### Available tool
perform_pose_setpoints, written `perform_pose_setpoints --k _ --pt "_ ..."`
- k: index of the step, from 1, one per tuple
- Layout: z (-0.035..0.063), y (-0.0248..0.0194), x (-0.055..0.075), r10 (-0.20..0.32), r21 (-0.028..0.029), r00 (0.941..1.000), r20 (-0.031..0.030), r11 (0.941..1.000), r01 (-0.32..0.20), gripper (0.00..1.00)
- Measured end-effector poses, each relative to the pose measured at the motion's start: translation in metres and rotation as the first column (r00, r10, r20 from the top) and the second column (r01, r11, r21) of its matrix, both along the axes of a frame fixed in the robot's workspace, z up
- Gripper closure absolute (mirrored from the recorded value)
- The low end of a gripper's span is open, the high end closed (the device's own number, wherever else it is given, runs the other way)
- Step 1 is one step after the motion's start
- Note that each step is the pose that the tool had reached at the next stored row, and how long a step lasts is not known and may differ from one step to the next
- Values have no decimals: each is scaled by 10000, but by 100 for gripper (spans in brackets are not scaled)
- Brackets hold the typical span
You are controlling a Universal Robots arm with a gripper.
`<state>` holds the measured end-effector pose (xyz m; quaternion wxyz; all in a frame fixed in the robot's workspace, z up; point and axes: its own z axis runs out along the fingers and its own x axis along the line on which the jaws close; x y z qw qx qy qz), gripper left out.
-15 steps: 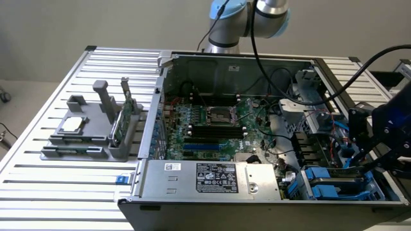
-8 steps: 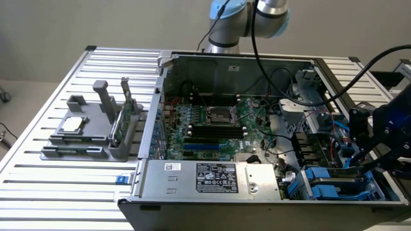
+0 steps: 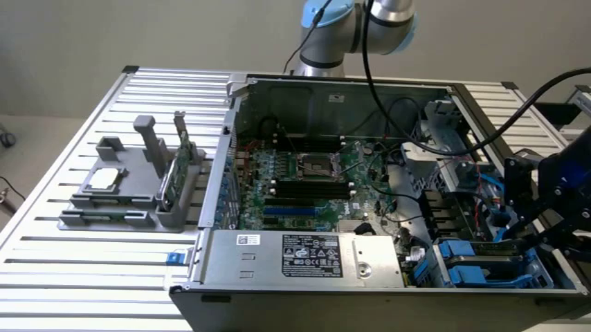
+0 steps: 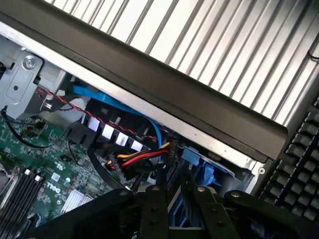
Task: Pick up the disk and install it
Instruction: 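Insert the disk into the insertion slot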
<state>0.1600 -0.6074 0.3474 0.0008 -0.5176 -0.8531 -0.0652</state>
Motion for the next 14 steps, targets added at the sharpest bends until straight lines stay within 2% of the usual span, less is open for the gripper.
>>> perform_pose_setpoints --k 3,5,9,11,14 --pt "-16 -15 2 -28 64 10000 -45 10000 29 74" --pt "-25 -17 7 -38 130 10000 -85 9999 40 74" --pt "-28 -17 18 -63 331 9999 -129 9994 67 74" --pt "-28 -17 28 -89 360 9999 -134 9993 94 74" --pt "-30 -19 41 -162 368 9998 -136 9992 166 74"
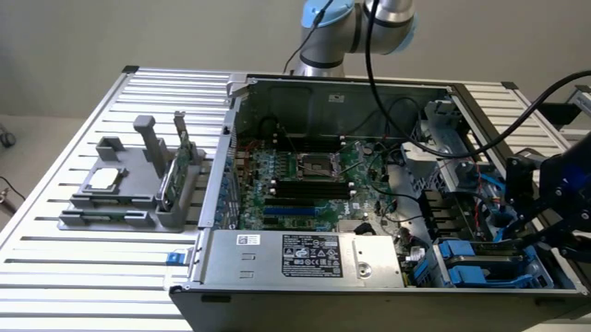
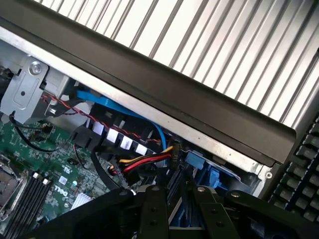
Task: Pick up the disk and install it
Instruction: 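Insert the disk into the insertion slot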
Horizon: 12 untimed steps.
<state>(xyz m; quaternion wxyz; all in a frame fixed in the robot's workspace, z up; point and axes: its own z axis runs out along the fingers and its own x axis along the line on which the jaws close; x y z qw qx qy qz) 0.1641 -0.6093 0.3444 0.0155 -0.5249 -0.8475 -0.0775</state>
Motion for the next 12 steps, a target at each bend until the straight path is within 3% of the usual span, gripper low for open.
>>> perform_pose_setpoints --k 7,12 --pt "-20 -2 9 -262 19 9997 -18 9997 262 74" --pt "-37 -2 10 -421 81 9991 -62 9991 422 74"
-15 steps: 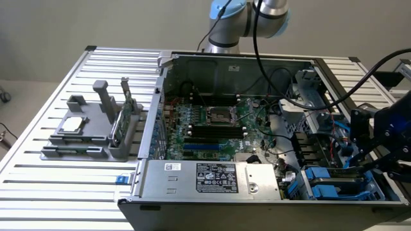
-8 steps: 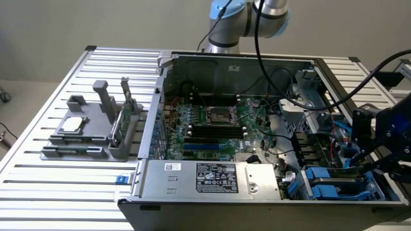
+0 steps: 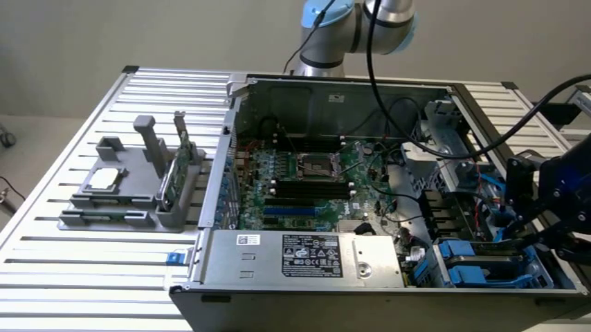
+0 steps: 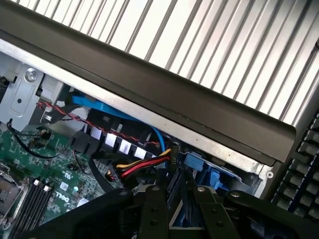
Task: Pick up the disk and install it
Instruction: 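Insert the disk into the insertion slot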
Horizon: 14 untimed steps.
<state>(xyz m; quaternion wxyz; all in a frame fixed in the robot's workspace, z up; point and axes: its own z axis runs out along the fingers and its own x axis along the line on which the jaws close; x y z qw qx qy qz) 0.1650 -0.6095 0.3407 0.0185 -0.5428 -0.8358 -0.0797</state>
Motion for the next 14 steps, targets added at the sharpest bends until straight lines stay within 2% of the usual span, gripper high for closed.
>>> perform_pose_setpoints --k 4,11,14 --pt "-8 0 1 -122 53 9999 -34 9999 122 74" --pt "-32 0 10 -267 184 9996 -71 9995 269 74" --pt "-43 0 12 -328 214 9994 -72 9992 330 74"
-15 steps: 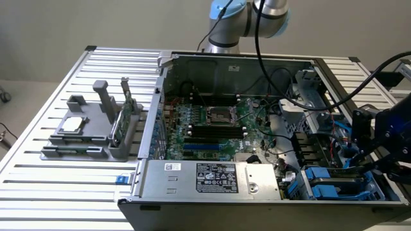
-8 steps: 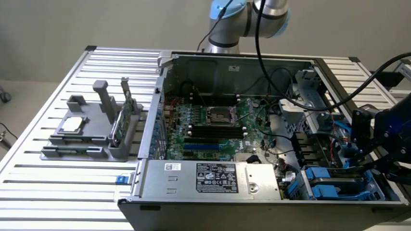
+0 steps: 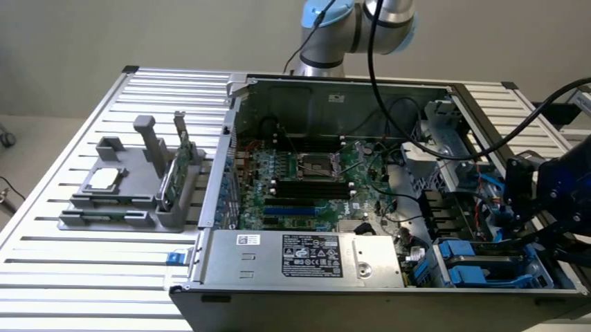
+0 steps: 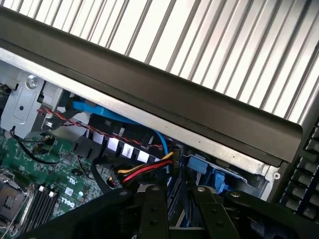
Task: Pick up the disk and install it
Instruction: 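Insert the disk into the insertion slot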
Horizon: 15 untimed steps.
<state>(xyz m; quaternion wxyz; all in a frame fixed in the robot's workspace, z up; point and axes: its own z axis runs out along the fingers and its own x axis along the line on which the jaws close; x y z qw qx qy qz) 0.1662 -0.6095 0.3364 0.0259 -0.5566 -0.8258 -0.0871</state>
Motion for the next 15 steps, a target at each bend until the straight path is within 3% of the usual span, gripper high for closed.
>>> perform_pose_setpoints --k 15 --pt "-25 5 1 -362 83 9993 -35 9993 362 74"
